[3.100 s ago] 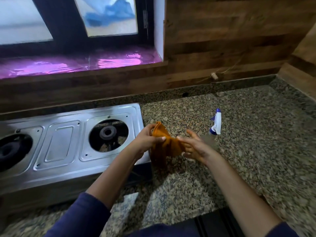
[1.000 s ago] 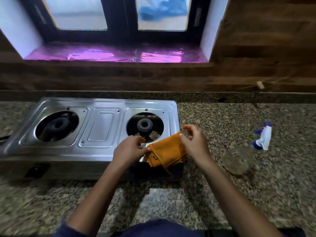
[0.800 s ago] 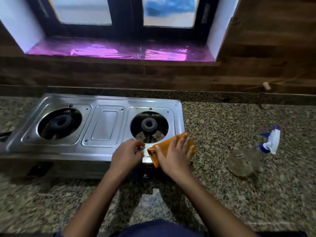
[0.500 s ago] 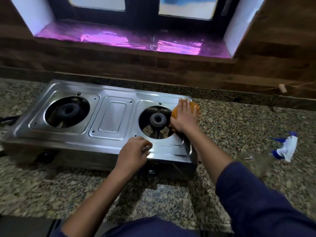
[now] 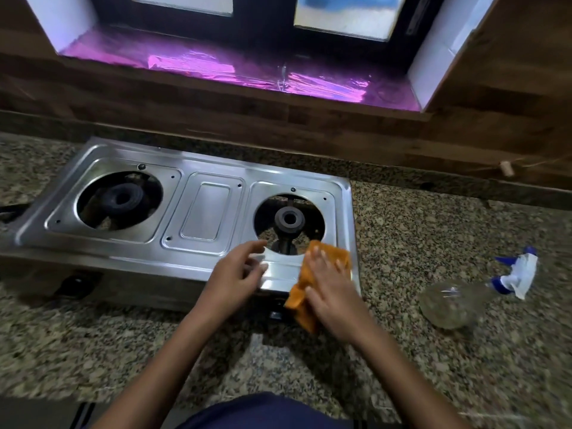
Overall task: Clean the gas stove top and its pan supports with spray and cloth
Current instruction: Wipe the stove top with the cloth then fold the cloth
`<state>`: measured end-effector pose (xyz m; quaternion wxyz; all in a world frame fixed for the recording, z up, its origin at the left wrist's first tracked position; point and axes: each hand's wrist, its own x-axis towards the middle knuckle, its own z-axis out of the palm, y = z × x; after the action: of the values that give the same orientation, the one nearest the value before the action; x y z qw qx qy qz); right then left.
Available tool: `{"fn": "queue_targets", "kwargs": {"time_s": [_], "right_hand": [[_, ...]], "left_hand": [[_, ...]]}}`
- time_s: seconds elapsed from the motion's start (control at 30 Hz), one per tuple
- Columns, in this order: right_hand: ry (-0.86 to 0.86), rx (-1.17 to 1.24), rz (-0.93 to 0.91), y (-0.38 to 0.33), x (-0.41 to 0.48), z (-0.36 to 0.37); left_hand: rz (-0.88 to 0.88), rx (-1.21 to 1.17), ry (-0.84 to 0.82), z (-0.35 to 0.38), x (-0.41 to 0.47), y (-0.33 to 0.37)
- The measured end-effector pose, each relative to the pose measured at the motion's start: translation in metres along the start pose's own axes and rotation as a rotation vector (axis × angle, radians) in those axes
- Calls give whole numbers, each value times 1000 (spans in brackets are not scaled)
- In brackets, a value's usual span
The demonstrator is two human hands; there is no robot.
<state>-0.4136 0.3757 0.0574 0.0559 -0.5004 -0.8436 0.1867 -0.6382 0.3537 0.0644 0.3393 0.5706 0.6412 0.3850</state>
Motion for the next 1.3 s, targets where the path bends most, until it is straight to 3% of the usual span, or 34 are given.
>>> {"fn": "queue_targets", "kwargs": {"time_s": [0.23, 0.4, 0.63, 0.7, 0.83, 0.9, 1.0, 1.1, 1.17, 1.3], "right_hand": [[-17, 46, -303, -100, 66, 44], [-8, 104, -340, -82, 60, 34], [259, 189, -2, 39, -31, 15], [309, 289, 90, 65, -47, 11], [465, 746, 395, 92, -76, 10], [481, 788, 469, 106, -96, 13], [372, 447, 414, 129, -118, 18], [11, 60, 377, 140, -125, 37], [-156, 8, 366, 140, -130, 55], [-143, -13, 346, 144, -139, 81]], "left_hand": [[73, -38, 93, -32, 18, 11], [100, -29, 34, -28, 25, 12], [136, 12, -145, 36, 18, 20], [220, 95, -217, 60, 13, 26], [493, 337, -280, 107, -3, 38], [567, 480, -286, 129, -12, 39], [559, 668, -266, 153, -26, 39], [578, 763, -219, 163, -34, 33], [617, 803, -198, 165, -36, 27], [637, 846, -173, 165, -35, 22]]}}
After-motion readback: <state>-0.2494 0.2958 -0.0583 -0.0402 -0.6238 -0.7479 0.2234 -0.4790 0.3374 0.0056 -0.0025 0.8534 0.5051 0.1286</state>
